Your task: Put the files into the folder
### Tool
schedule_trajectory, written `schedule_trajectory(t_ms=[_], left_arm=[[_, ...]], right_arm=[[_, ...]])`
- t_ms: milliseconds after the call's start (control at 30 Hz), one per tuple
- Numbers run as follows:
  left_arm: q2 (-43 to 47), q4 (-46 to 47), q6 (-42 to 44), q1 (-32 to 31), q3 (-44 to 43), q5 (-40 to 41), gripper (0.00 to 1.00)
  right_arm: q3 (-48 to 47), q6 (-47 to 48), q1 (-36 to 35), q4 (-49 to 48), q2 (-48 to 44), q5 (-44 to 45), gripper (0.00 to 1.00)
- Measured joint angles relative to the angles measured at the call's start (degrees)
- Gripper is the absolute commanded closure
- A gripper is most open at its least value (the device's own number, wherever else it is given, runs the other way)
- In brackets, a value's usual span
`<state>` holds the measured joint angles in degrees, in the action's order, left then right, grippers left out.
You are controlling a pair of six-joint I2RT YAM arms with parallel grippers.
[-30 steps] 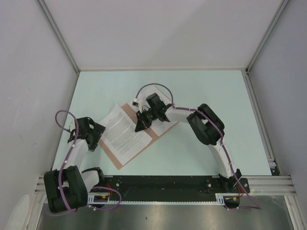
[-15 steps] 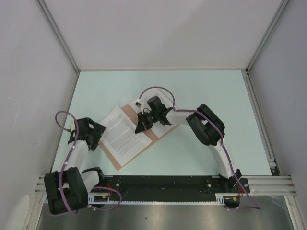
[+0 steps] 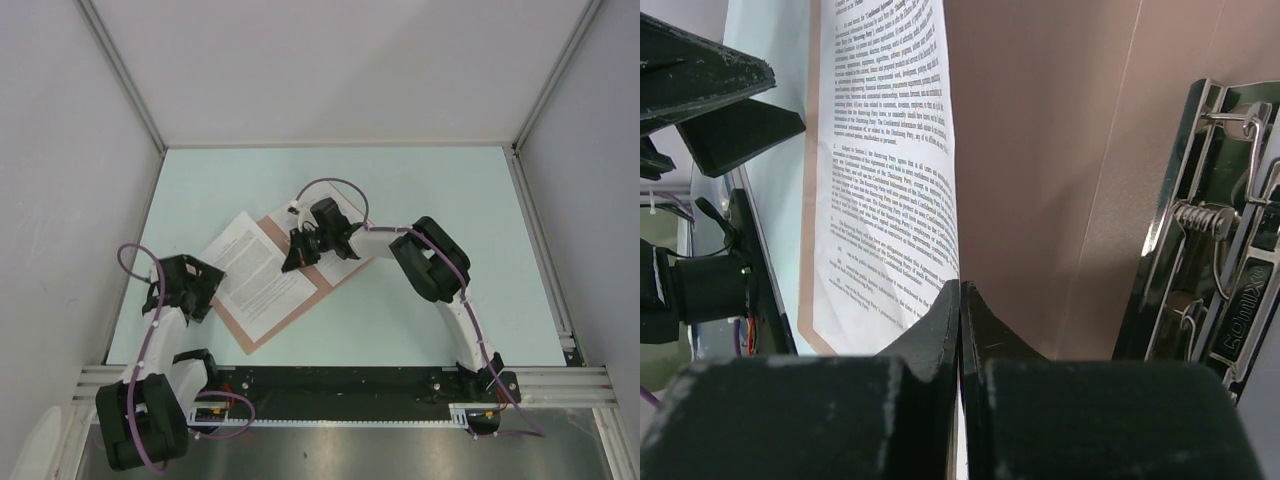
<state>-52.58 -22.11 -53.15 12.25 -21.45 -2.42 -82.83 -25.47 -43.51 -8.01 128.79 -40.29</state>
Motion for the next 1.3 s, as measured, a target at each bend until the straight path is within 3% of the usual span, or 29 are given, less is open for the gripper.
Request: schedule_trajectory(t_ms=[1300], left_arm=[[-1.7,0.2,0.7,-0.8,-0.8,-0.8,0.00]], right_arm=[[2.4,2.1,-0.2,-0.8,-0.1,-5.0,1.00]])
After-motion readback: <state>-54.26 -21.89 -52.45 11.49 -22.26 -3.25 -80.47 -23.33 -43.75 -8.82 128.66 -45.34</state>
